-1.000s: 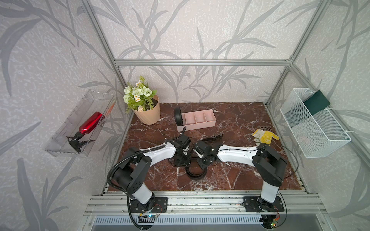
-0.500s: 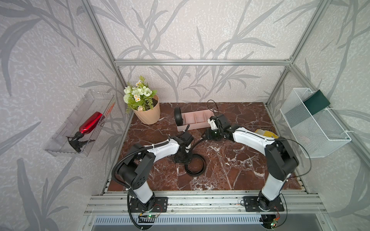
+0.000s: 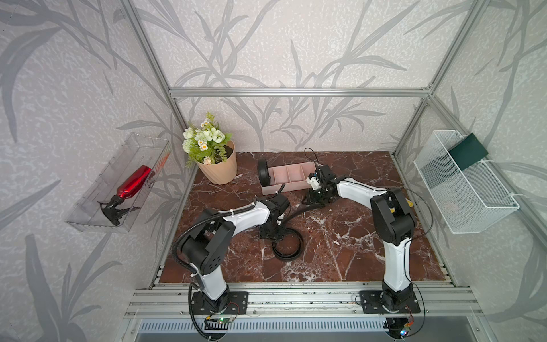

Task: Place the belts into the storage roll
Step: Roll the belt at the center of the board.

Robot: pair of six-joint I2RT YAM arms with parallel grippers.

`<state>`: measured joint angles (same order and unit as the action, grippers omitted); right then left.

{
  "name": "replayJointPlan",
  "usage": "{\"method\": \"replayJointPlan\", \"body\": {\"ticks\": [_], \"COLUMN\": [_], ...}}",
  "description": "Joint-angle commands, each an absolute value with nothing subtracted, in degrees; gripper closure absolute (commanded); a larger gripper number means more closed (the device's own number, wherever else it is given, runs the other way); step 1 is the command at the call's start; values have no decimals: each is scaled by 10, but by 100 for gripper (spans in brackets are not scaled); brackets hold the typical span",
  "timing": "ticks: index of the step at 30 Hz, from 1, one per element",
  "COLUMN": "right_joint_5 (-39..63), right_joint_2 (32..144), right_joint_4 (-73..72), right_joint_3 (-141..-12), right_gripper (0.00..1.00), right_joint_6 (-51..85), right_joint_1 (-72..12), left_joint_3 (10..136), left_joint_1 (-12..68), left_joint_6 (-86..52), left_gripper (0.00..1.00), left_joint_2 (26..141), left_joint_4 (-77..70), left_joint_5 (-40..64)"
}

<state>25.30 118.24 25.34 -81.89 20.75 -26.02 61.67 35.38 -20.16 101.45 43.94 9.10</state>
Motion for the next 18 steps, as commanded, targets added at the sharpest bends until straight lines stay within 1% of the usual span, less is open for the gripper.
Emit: {"method": "replayJointPlan", "body": {"ticks": [1, 5, 9, 14, 18], "right_joint_5": [262, 289, 319, 311, 309], "right_joint_2": [1144, 1106, 1050, 996, 935], "right_joint_4": [320, 336, 273, 153, -18], "right_joint_3": [-771, -727, -613, -491, -411], "right_gripper": [65, 67, 67, 67, 65], "right_joint_6": [161, 185, 264, 390, 512], "right_joint_1": [-258, -252, -268, -340, -389], "left_joint_3": [625, 647, 696, 759, 799], "left_joint_1": [343, 327, 325, 328, 343], "left_joint_6": [-177, -167, -163, -145, -99], "left_gripper": [100, 100, 100, 100, 100], "left_joint_2": [1076, 1097, 1135, 1186, 1210], "left_joint_4": [463, 460, 461, 440, 418], "left_joint_5": [-22, -25, -27, -14, -5]}}
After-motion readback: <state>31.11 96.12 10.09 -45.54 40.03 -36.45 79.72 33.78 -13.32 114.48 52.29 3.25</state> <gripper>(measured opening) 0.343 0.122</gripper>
